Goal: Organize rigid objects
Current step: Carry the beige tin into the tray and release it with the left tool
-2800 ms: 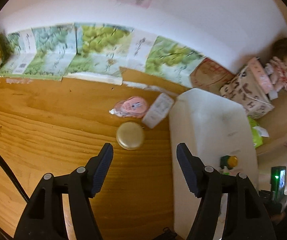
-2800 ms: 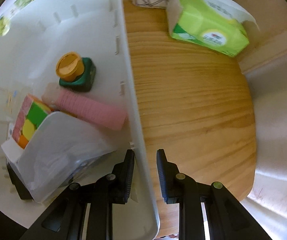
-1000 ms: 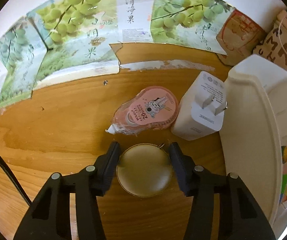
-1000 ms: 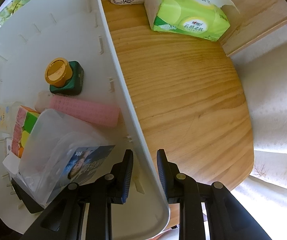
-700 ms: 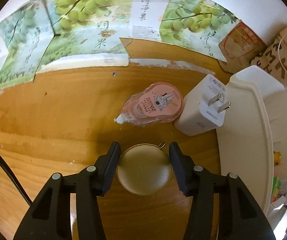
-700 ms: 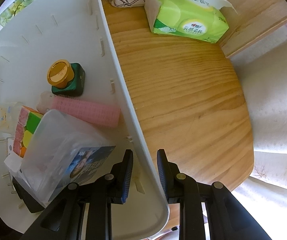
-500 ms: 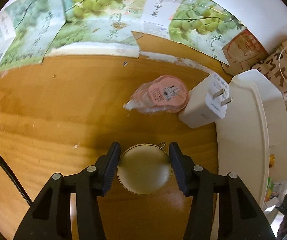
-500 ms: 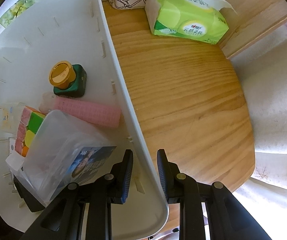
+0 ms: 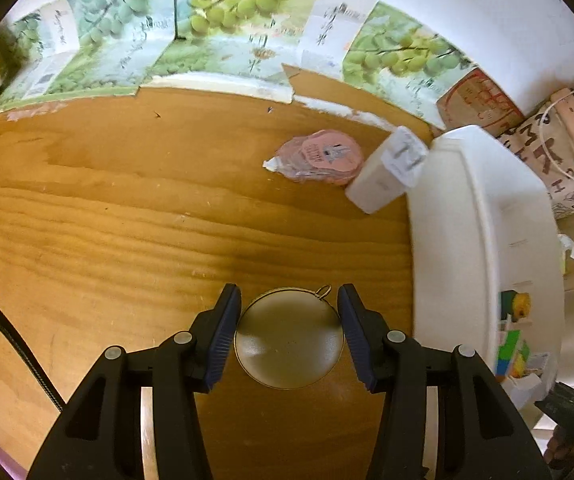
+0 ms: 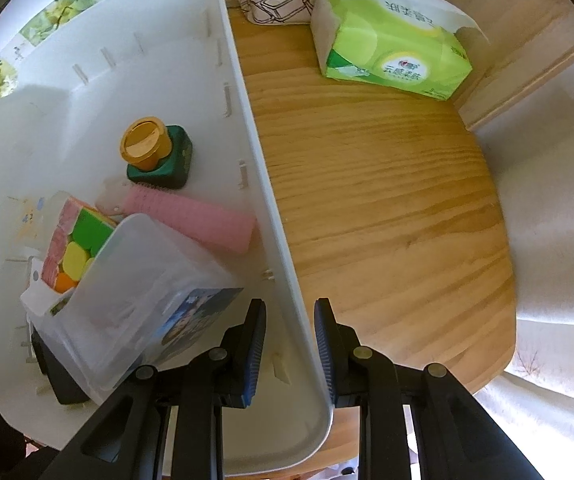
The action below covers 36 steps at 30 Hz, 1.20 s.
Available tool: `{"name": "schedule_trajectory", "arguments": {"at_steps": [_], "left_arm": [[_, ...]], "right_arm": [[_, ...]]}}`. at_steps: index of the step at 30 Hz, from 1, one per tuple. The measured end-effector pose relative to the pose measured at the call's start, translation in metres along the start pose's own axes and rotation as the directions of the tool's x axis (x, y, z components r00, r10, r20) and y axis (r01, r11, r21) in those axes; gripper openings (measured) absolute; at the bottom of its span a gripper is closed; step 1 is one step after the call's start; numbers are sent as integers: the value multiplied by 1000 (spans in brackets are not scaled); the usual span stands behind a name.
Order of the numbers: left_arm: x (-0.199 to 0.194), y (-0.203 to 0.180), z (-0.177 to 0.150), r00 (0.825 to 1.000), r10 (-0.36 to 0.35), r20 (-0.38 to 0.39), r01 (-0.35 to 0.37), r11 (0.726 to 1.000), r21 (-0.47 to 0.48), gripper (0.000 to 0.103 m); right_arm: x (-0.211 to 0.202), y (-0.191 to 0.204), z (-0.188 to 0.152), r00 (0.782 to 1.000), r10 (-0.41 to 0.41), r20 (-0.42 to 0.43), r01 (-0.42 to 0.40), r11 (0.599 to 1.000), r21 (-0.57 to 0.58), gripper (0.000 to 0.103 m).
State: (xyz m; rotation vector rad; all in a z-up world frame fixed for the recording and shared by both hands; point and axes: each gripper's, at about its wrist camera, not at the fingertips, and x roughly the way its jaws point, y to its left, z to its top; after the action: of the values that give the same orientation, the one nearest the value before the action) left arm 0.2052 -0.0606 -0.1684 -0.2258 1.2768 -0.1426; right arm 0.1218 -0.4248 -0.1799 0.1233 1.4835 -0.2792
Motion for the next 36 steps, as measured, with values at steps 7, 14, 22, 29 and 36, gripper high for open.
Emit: {"name": "schedule_trajectory", "arguments": {"at_steps": [7, 14, 22, 29, 36], "left_arm": [[-32, -27, -15, 999, -7, 41, 7, 1000, 16, 54], [-63, -59, -34, 995, -45, 86, 39, 997, 70, 54], [-82, -99, -50, 989, -78, 123, 60, 988, 141, 54], [-81, -138, -64, 987, -111, 113, 85, 975, 206, 54], [-69, -177, -77, 986, -154, 65, 131, 953, 274, 54]], "right_arm": [[-3, -11, -7, 999, 50, 17, -49, 998, -41, 25], [-3, -23, -12, 994, 105, 28, -102, 991, -83, 25], [-3, -37, -16, 989, 143, 32, -136, 979, -149, 14], [-1, -47, -20, 985, 170, 38, -158, 964, -215, 12], [-4, -33, -22, 980, 195, 39, -179, 948, -262, 12]]}}
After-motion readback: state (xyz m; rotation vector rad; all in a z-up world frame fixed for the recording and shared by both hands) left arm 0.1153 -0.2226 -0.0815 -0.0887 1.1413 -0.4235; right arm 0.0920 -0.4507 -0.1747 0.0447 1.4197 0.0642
